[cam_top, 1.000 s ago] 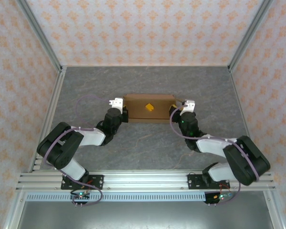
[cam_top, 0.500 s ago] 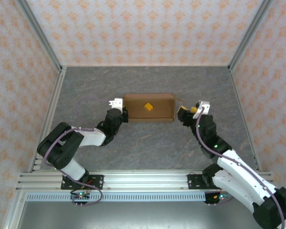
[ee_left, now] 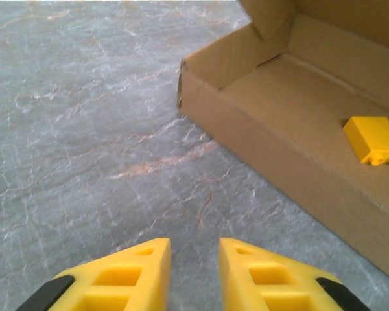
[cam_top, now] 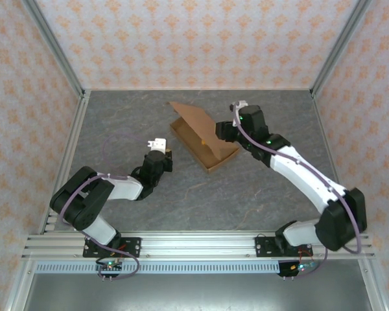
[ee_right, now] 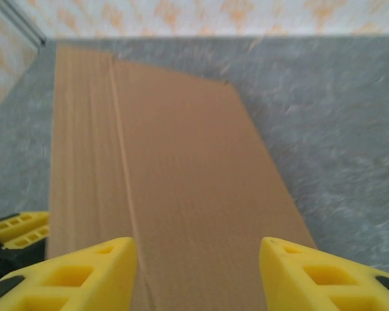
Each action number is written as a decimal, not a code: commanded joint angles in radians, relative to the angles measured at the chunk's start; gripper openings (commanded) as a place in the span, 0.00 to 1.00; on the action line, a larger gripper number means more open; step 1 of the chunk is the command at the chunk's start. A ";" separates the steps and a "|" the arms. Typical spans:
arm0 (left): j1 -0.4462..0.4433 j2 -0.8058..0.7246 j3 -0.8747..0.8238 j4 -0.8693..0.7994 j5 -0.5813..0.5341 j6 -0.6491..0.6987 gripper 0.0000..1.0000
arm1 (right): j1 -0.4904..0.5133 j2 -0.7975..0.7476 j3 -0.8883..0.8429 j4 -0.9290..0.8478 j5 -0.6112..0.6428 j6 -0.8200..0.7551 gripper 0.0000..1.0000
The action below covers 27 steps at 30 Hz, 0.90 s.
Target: Fold the paper box
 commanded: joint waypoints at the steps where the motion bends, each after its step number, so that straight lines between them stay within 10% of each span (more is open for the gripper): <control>1: -0.011 -0.085 -0.011 -0.058 -0.024 -0.033 0.29 | 0.017 0.042 0.064 -0.055 -0.089 -0.009 0.52; 10: 0.004 -0.229 0.124 -0.388 0.064 -0.067 0.38 | 0.049 -0.010 0.064 -0.094 -0.100 -0.005 0.59; 27: -0.008 0.137 0.212 -0.253 0.383 -0.241 0.34 | 0.027 -0.013 0.014 -0.097 -0.055 -0.028 0.60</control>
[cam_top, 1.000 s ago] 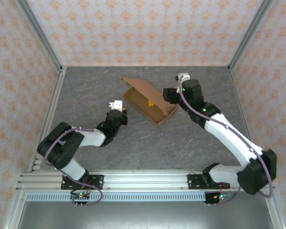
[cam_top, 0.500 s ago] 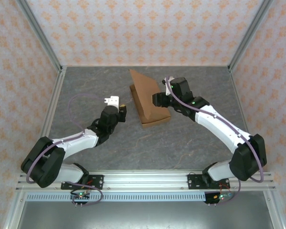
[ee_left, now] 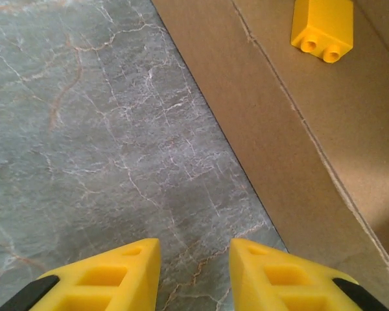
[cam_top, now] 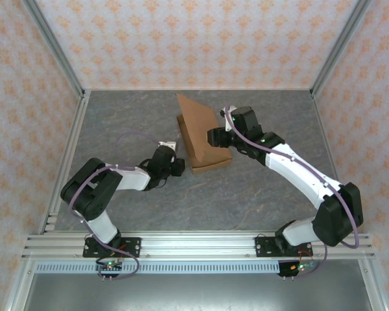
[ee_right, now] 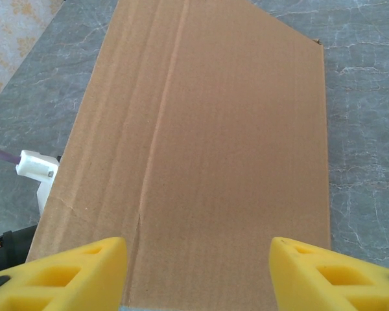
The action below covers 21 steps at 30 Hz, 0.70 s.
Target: Fold the paper box
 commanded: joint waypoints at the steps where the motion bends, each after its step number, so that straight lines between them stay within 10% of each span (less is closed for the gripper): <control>1: -0.012 0.017 0.044 0.048 0.033 -0.026 0.34 | -0.011 -0.023 -0.011 -0.014 0.027 -0.017 0.59; 21: -0.105 0.064 0.071 0.039 -0.051 -0.020 0.33 | 0.017 0.190 0.240 -0.164 -0.151 -0.081 0.64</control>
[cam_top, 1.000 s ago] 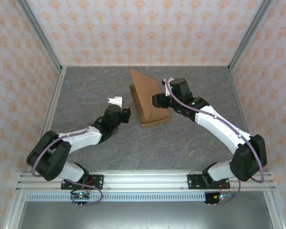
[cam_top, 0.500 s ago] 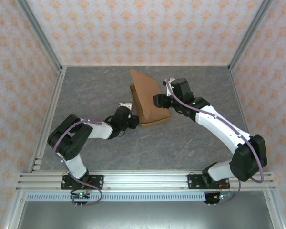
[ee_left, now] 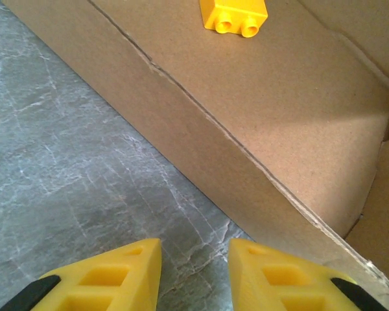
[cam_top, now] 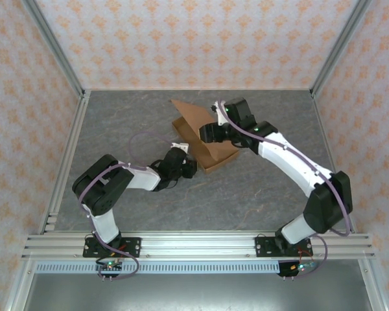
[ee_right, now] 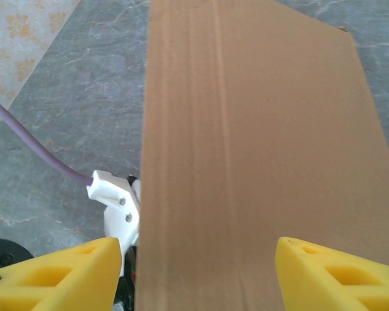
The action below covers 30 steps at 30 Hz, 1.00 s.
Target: Fold the paper box
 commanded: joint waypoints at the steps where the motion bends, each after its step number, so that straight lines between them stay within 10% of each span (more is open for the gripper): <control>1: -0.002 -0.023 -0.002 -0.014 -0.056 0.013 0.34 | 0.017 0.065 0.078 -0.079 -0.026 -0.049 0.64; 30: 0.071 -0.318 -0.188 -0.202 -0.368 -0.067 0.35 | 0.155 0.302 0.222 -0.249 0.289 -0.185 0.39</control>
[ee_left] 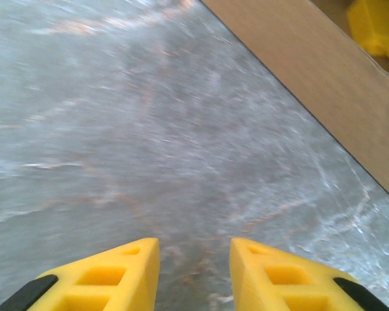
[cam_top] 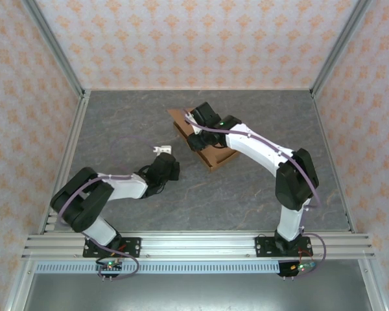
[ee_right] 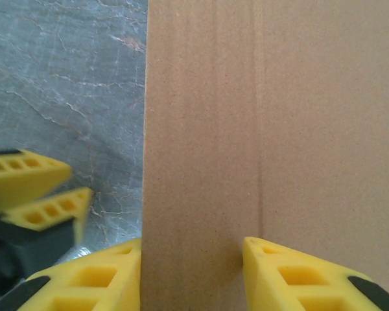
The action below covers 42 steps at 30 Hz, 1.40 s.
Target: Fold the paper box
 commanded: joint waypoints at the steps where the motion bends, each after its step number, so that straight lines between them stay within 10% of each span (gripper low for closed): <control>1: 0.048 -0.099 -0.029 -0.088 -0.104 -0.040 0.35 | 0.005 0.006 -0.018 -0.040 0.059 -0.025 0.38; 16: 0.316 -0.268 0.116 -0.259 0.046 -0.028 0.48 | 0.006 -0.080 -0.219 -0.013 0.050 -0.190 0.39; 42: 0.320 0.485 0.933 -0.576 0.547 0.313 0.62 | -0.086 -0.357 -0.499 0.228 -0.151 -0.017 0.57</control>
